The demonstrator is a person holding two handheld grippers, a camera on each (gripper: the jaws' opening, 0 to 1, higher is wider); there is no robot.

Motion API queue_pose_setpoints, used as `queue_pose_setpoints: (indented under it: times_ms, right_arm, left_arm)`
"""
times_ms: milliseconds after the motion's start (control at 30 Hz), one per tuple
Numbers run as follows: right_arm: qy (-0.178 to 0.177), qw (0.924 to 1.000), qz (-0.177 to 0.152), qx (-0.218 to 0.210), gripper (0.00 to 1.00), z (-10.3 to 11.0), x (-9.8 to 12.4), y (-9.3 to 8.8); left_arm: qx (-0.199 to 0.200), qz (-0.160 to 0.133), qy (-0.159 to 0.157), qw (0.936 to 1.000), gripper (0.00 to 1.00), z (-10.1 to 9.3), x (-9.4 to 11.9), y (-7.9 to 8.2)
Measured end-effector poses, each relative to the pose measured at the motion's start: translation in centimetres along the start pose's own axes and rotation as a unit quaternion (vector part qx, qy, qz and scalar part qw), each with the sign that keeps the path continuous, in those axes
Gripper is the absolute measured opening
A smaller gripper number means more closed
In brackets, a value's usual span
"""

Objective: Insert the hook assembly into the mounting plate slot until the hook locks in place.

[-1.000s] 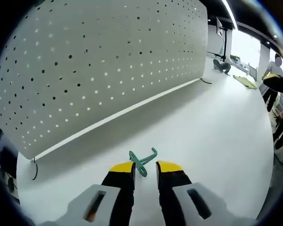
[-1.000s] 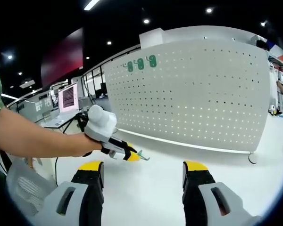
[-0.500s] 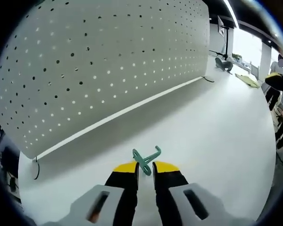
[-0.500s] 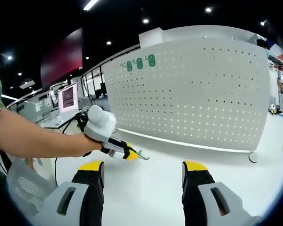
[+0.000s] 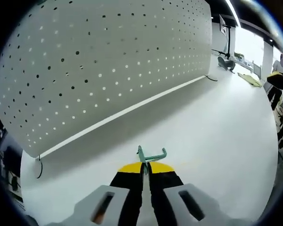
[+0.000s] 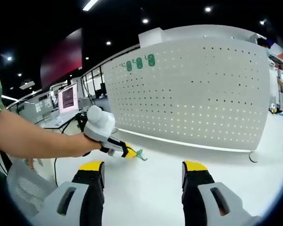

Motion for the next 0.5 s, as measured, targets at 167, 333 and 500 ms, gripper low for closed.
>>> queue_pose_setpoints:
  times_ms: [167,333,500]
  right_arm:
    - [0.000,1.0000,-0.001,0.000,0.67,0.04,-0.03,0.05]
    - [-0.001,1.0000,-0.002,-0.001,0.67,-0.04,-0.01,0.14]
    - [-0.001,1.0000,-0.003,-0.001,0.67,-0.13,0.01,0.15]
  left_arm:
    - [-0.005,0.002,0.007,1.0000,0.03,0.37,0.08,-0.05]
    - [-0.014,0.006,0.012,0.9998,0.04,0.55,0.01,-0.17]
    - [-0.018,0.007,0.011,0.9997,0.04,0.54,-0.06,-0.13]
Point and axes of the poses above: the point that each gripper's makers call its tool centre point, and the gripper's own axes: x roughly backward along the fingers, z roughly to its left, y roughly out of its top, the point moved 3 cm from there along x, roughly backward along the fingers, and after that the axes turned 11 degrees about -z, right-handed, at the moved point
